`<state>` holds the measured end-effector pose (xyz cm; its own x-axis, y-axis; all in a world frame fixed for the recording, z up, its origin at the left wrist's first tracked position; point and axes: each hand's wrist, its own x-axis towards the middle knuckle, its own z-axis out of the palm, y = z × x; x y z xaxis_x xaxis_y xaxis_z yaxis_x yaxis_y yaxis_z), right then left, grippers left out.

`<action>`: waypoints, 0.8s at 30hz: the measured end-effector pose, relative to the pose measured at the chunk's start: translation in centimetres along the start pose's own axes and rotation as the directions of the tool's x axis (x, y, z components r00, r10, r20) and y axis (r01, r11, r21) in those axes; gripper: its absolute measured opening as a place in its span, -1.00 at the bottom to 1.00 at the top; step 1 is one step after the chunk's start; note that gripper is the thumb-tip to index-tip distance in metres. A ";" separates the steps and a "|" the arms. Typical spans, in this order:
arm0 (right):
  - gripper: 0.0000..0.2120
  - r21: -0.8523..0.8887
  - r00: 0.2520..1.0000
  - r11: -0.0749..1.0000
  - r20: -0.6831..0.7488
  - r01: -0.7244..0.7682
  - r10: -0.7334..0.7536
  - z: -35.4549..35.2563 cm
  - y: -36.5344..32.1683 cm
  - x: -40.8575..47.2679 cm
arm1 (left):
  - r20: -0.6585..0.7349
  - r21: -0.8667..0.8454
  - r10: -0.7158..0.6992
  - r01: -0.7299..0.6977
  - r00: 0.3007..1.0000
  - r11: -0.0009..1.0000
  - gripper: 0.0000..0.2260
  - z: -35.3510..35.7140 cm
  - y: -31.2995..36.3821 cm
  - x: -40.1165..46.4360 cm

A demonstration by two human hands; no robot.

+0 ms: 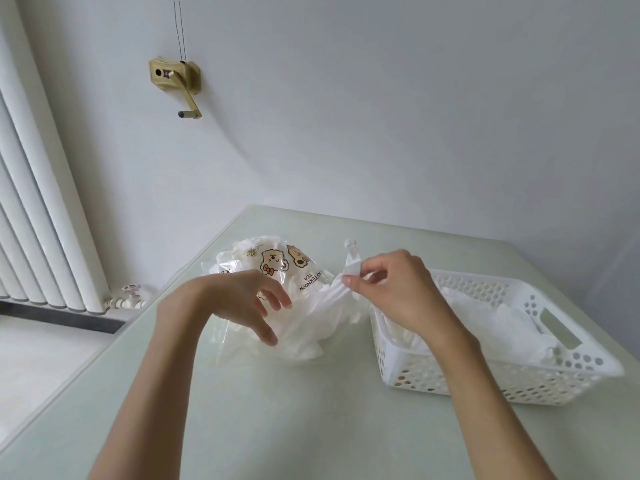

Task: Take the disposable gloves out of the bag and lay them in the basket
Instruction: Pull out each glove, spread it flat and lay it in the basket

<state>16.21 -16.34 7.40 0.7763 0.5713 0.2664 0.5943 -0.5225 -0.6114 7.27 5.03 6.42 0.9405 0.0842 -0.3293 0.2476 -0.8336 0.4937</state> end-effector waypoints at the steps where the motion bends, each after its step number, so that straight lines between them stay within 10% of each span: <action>1: -0.84 0.051 1.000 0.999 -0.019 0.005 -0.004 -0.3 -0.1 0.0 | -0.002 0.002 -0.003 0.003 1.000 1.000 -0.55 0.0 0.1 0.0; 7: -0.87 0.241 0.999 0.970 -0.044 0.033 -0.023 -1.2 -0.2 0.1 | -0.015 0.004 0.057 -0.057 0.998 0.998 -0.50 0.0 0.6 -0.1; 14: -0.83 0.505 0.975 0.860 -0.218 0.066 0.054 -0.3 -0.7 0.3 | -0.343 -0.156 0.281 -0.349 0.896 0.924 -0.63 0.5 3.4 0.7; 21: -0.56 0.288 0.921 0.957 -0.365 -0.027 0.136 -1.9 -0.3 0.0 | -0.438 -0.676 0.014 -0.340 0.899 0.653 -0.66 1.3 6.6 1.7; 24: -0.40 0.204 0.997 0.979 -0.069 -0.020 0.034 -4.0 -2.3 -2.3 | -0.445 -0.784 -0.097 -0.335 0.890 0.522 -0.75 1.4 7.6 2.0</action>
<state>13.93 -18.94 11.17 0.8089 0.5080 0.2961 0.5236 -0.3932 -0.7559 10.68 -1.90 8.42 0.9168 0.3991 0.0170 -0.0033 -0.0352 0.9994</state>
